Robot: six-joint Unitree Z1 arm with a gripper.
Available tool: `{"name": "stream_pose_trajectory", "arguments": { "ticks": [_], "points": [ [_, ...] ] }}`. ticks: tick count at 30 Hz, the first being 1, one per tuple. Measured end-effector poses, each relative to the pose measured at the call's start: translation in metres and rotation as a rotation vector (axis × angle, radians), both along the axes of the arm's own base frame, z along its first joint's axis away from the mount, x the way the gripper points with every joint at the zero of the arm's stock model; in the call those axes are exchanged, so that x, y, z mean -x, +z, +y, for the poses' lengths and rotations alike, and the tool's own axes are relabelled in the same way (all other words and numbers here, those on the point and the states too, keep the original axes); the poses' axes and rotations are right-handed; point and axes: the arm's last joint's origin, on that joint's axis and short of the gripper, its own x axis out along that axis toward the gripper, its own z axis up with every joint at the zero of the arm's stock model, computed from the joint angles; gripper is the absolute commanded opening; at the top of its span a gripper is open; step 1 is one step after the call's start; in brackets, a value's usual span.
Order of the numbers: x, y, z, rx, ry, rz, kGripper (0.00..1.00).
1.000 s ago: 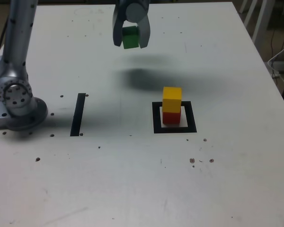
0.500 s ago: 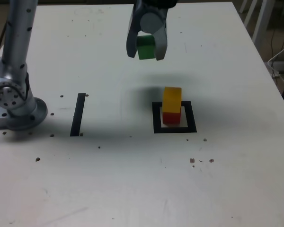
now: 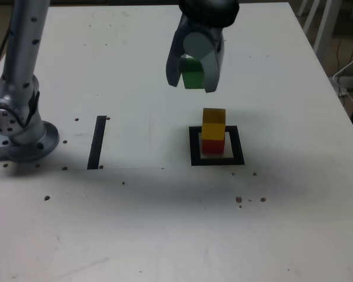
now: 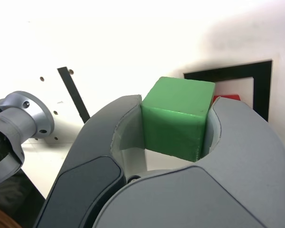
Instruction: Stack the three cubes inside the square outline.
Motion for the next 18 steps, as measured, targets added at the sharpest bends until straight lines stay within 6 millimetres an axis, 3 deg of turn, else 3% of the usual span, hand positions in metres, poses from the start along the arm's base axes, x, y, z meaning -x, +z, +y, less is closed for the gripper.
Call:
{"name": "stream_pose_trajectory", "arguments": {
  "ticks": [18],
  "points": [
    [-0.007,0.003,-0.026,0.016,-0.068,-0.025,0.28]
  ]
}}
